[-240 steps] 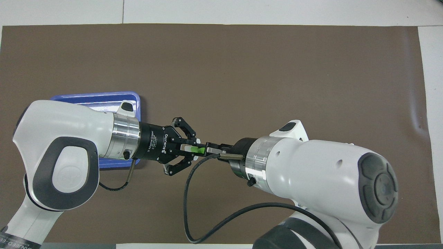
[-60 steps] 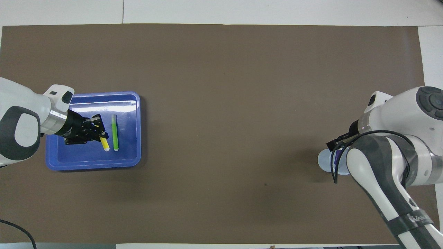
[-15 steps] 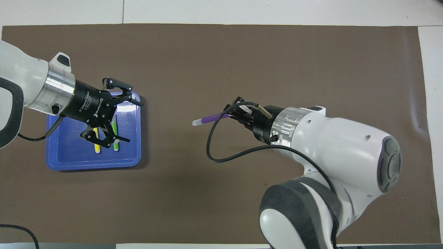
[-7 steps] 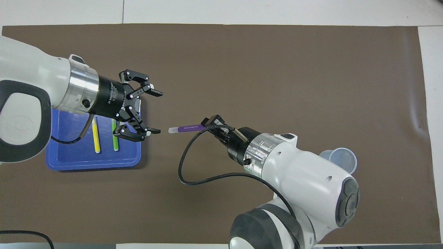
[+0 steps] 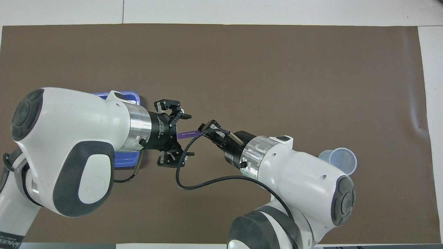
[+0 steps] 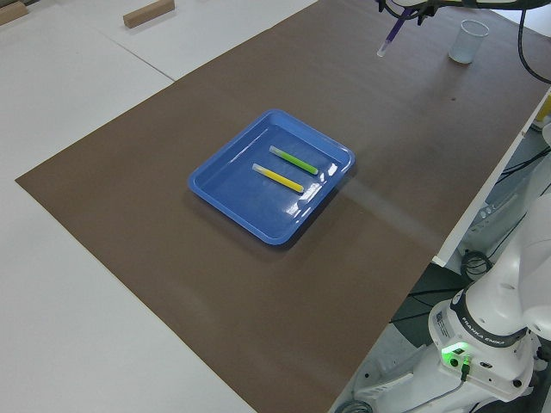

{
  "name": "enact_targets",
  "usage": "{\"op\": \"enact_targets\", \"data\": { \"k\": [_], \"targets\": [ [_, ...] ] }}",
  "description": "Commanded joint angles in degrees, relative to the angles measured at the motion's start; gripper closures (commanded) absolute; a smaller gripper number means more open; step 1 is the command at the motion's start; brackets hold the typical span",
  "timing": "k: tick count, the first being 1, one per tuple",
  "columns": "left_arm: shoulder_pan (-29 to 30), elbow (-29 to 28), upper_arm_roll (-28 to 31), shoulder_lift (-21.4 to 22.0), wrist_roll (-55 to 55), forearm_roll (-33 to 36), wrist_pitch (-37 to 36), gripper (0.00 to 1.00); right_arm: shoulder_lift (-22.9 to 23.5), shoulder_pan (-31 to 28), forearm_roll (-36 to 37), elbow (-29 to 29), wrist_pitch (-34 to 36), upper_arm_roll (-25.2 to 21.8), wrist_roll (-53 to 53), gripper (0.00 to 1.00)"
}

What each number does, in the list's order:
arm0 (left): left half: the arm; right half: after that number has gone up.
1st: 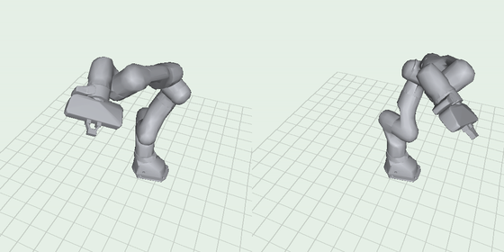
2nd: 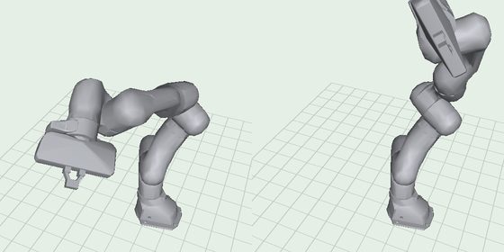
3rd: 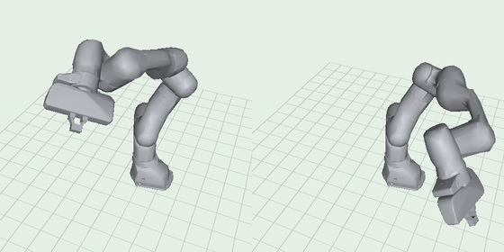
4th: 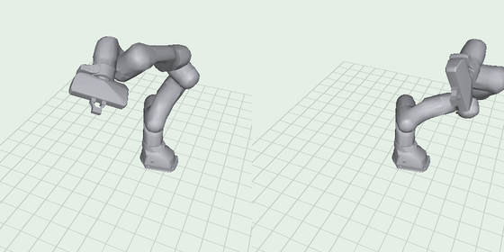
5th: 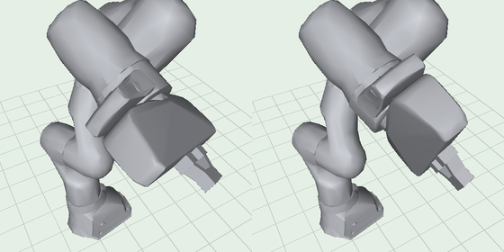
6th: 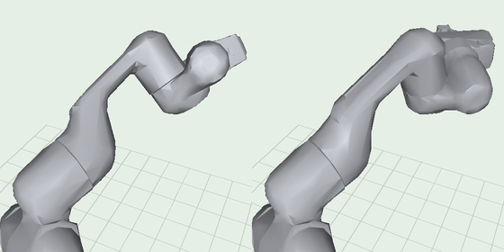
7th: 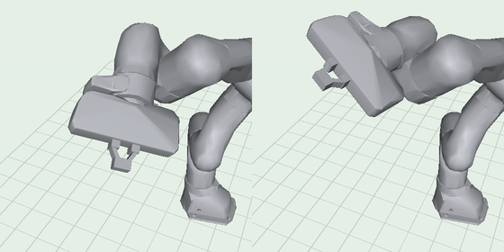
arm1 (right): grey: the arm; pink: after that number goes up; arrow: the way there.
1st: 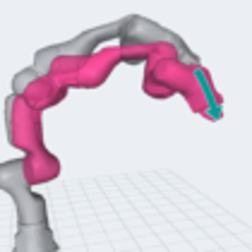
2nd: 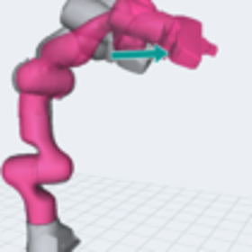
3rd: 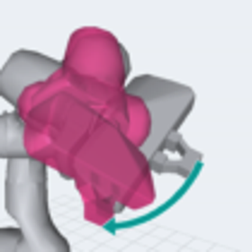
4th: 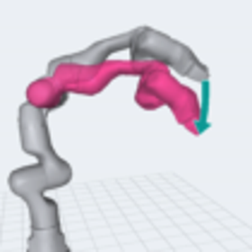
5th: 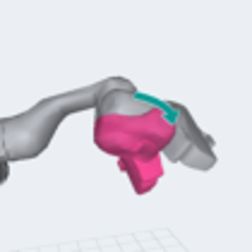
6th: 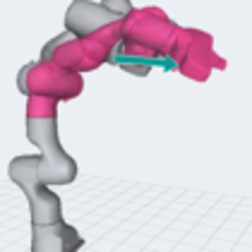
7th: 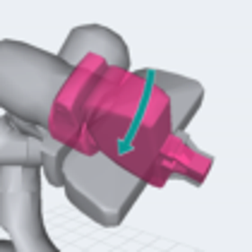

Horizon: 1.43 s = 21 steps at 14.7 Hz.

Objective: Right arm passes pens to left for tray arrangement
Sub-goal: 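Carry the purple pen with the right gripper toward the left gripper, then close the left gripper on the purple pen and open the right gripper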

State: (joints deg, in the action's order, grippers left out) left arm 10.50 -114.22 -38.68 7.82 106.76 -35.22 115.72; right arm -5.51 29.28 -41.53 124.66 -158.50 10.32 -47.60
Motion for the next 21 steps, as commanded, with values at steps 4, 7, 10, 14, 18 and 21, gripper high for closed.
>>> {"op": "enact_targets", "data": {
  "k": [4, 7, 10, 14, 18, 21],
  "targets": [
    [-0.40, -6.01, 0.71, 4.74, 0.90, 0.32, 3.18, 0.00, -1.26, -0.45, -1.18, 0.76, 1.00, -0.03, 0.84, 1.00],
    [-0.40, -8.82, 0.63, 5.10, 0.47, 0.32, 10.03, 0.03, -1.26, -0.45, -1.18, 0.76, 1.00, -0.03, 0.84, 1.00],
    [-0.39, -9.80, 0.63, 4.84, -0.41, -0.38, 12.60, 0.04, -1.26, -0.63, -1.18, 0.84, 1.44, -0.12, 0.93, 1.00],
    [-0.66, -9.80, 0.63, 4.84, -0.59, -0.64, 12.69, 0.20, -1.26, -0.63, -1.18, 0.76, 1.44, -0.12, 0.93, 1.00],
    [-0.75, -9.80, 0.63, 4.84, -0.59, -0.91, 12.60, 0.48, -1.26, -0.63, -1.18, 0.76, 1.44, -0.12, 0.93, 1.00],
    [-0.66, -9.62, 0.63, 4.75, -1.38, -1.26, 12.25, 0.66, -1.26, -0.71, -1.18, 0.76, 1.53, -0.12, 1.02, 1.00]
  ]
}}
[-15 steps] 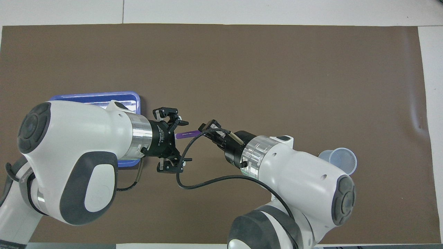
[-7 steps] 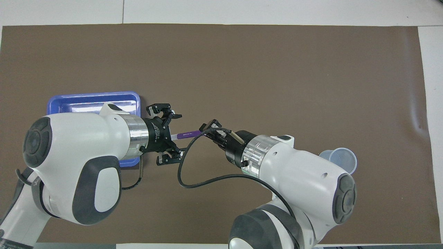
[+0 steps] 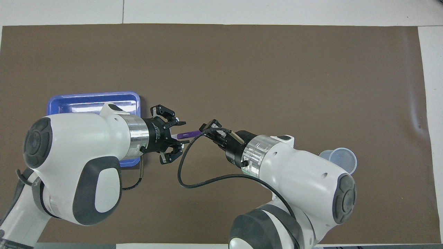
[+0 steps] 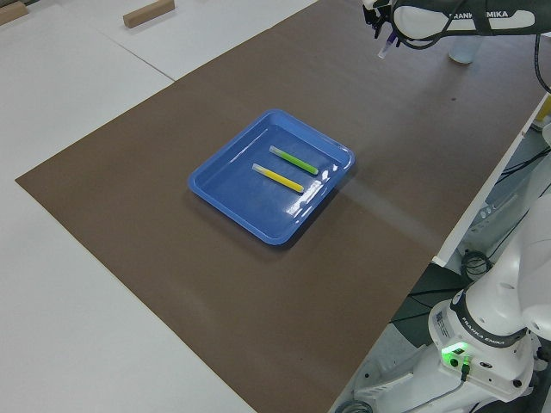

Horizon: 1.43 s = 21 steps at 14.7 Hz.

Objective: Right arm passes pens to left for tray arrangement
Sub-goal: 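Close the left gripper on the purple pen and open the right gripper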

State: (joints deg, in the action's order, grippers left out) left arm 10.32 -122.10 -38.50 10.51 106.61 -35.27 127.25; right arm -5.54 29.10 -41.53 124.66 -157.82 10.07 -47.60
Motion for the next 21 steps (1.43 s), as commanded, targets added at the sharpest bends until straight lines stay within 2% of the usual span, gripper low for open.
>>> {"op": "enact_targets", "data": {
  "k": [1, 3, 4, 10, 11, 12, 13, 14, 17, 19, 21],
  "targets": [
    [-0.48, -1.73, 0.45, 1.97, -1.31, -1.20, 0.63, 0.74, -1.23, -0.54, -1.18, 0.76, 0.93, 0.13, 1.02, 1.00],
    [-0.39, -1.47, 0.53, 1.88, -1.49, -1.20, 0.63, 0.95, -1.23, -0.54, -1.18, 0.76, 1.37, 0.13, 1.02, 1.00],
    [-0.30, -1.38, 0.53, 1.79, -1.49, -1.20, 0.63, 1.00, -1.23, -0.54, -1.18, 0.76, 1.37, 0.13, 1.02, 1.00],
    [0.40, -1.03, 0.62, 1.53, -4.12, -1.20, 1.24, 1.00, -1.23, -0.98, -1.18, 0.58, 2.25, 0.13, 0.93, 0.98],
    [0.40, -1.03, 0.62, 1.44, -4.13, -1.20, 1.24, 1.00, -1.14, -1.07, -1.18, 0.41, 2.34, 0.13, 0.93, 0.85],
    [0.40, -0.94, 0.62, 1.44, -4.13, -1.20, 1.24, 1.00, -1.14, -1.07, -1.18, 0.40, 2.34, 0.13, 0.93, 0.66],
    [0.40, -0.68, 0.71, 1.35, -4.13, -1.20, 1.24, 1.00, -1.14, -1.07, -1.18, 0.23, 2.34, 0.04, 0.93, 0.41],
    [0.40, -0.68, 0.71, 1.35, -4.21, -1.20, 1.24, 1.00, -1.06, -1.07, -1.18, 0.23, 2.34, 0.04, 0.93, 0.03],
    [0.49, -0.68, 0.80, 1.35, -4.21, -1.20, 1.42, 1.00, -1.05, -1.94, -1.01, -0.03, 4.00, -0.14, 1.02, 0.00],
    [1.62, -0.68, 0.80, 1.27, -4.56, -1.20, 1.68, 1.00, -1.23, -4.83, -0.13, -1.70, 10.83, -0.22, 2.94, 0.00],
    [3.29, -0.68, 0.80, 1.27, -10.24, -1.20, 1.07, 1.00, -1.23, -9.83, 2.41, -3.54, 18.65, -0.31, 9.68, 0.00]
  ]
}}
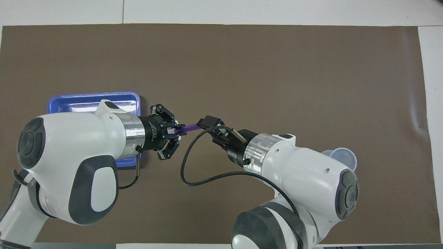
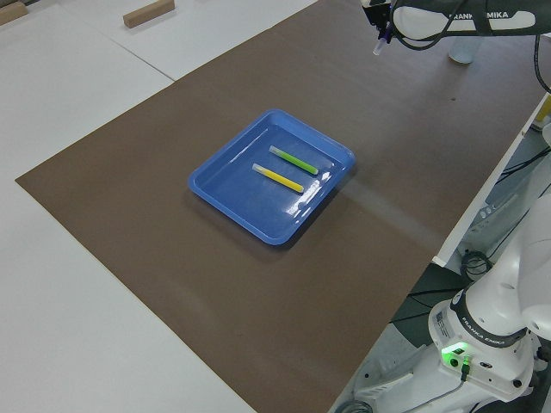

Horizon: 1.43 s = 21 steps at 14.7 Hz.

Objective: Right arm passes pens to left for tray arrangement
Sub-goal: 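Close the left gripper on the purple pen and open the right gripper, then place the purple pen in the tray while the right gripper retracts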

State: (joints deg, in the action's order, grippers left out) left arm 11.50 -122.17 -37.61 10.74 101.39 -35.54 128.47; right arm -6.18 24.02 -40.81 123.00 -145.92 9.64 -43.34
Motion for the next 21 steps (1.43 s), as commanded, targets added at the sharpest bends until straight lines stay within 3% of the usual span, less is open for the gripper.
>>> {"op": "enact_targets", "data": {
  "k": [1, 3, 7, 9, 13, 16, 18, 21],
  "targets": [
    [3.95, -0.79, -0.10, 1.12, -9.33, -0.94, -1.10, 1.00, -0.50, -7.29, 3.18, -2.75, 10.36, 0.03, 8.77, 0.00],
    [8.68, -0.71, -0.10, 1.03, -21.53, -0.94, -6.45, 1.00, -0.67, -11.87, 8.70, -3.46, 18.18, 0.03, 14.75, 0.00],
    [17.65, -1.76, 0.08, -0.71, -49.91, 0.37, -14.72, 1.00, -0.32, -19.44, 26.79, -7.50, 32.25, 0.11, 25.57, 0.00],
    [21.96, -1.67, 0.08, -3.87, -62.05, 7.72, -15.88, 1.00, -0.23, -21.98, 32.35, -8.82, 37.08, 0.03, 26.47, 0.00],
    [27.86, -0.10, 0.08, -13.27, -84.12, 26.70, -14.48, 1.00, 4.06, -25.25, 40.27, -17.50, 46.50, 0.03, 31.63, 0.00],
    [28.75, -0.09, 0.08, -18.98, -91.79, 37.61, -9.48, 1.00, 7.94, -26.83, 41.24, -25.95, 53.44, -0.06, 35.25, 0.00],
    [29.27, 0.00, 0.08, -21.89, -93.83, 43.69, -7.45, 1.00, 7.60, -25.70, 44.05, -25.27, 54.78, -1.89, 36.14, 0.00],
    [29.36, 0.09, 0.08, -24.01, -94.10, 47.40, -5.51, 1.00, 7.07, -24.99, 44.69, -24.38, 53.90, -5.84, 35.96, 0.00]
  ]
}}
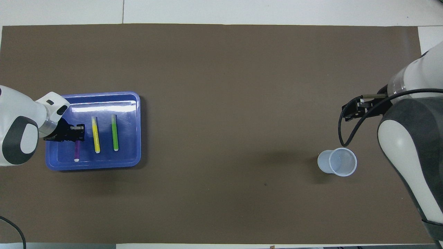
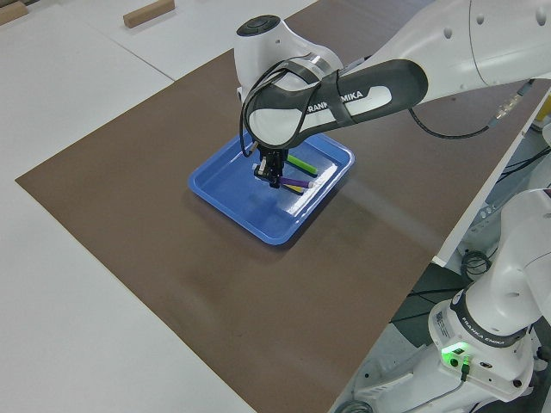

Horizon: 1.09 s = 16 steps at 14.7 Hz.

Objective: Right arm passes pens to left for tray arrangement
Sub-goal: 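Place the purple pen in the tray while the right gripper retracts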

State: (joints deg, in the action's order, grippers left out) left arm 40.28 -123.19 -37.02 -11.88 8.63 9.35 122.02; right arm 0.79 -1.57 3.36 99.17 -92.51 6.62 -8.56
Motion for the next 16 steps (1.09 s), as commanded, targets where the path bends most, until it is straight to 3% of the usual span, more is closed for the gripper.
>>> {"op": "enact_targets", "data": {
  "k": [1, 4, 7, 9, 13, 14, 15, 16],
  "targets": [
    [0.67, 1.20, -0.51, -1.74, -1.34, 2.51, 1.28, 1.00, 0.00, 1.04, 0.24, -0.55, 0.67, -4.05, 1.26, 0.00],
    [0.67, 2.16, -0.51, -2.10, -1.34, 2.60, 1.46, 1.00, -0.79, 1.75, 0.24, -0.29, 0.32, -8.27, 7.29, 0.00],
    [0.67, 1.82, -0.42, -2.27, -1.51, 2.69, 5.14, 1.00, -2.28, 2.19, 0.41, -2.31, 0.93, -8.81, 10.13, 0.00],
    [0.94, 0.85, -0.16, -2.19, -3.96, 2.69, 6.65, 1.00, -2.46, 2.19, 0.24, -0.65, 0.23, -11.78, 13.03, 0.00],
    [2.61, 0.76, -0.24, -2.19, -6.79, 2.69, 6.83, 1.00, -3.78, 1.57, -0.81, 2.43, -1.95, -13.29, 12.33, 0.00],
    [2.61, 0.67, -0.24, -2.19, -6.35, 2.69, 6.74, 0.42, -3.61, 1.57, -0.81, 2.00, -1.97, -13.29, 12.34, 0.00],
    [2.61, 0.67, -0.24, -2.19, -6.09, 2.69, 6.65, 0.00, -3.34, 1.75, -0.73, 1.73, -1.97, -13.21, 12.16, 0.00],
    [2.69, 0.67, -0.24, -2.19, -6.08, 2.69, 6.47, 0.00, -3.34, 1.75, -0.81, 1.30, -2.05, -12.86, 12.07, 0.00]
  ]
}}
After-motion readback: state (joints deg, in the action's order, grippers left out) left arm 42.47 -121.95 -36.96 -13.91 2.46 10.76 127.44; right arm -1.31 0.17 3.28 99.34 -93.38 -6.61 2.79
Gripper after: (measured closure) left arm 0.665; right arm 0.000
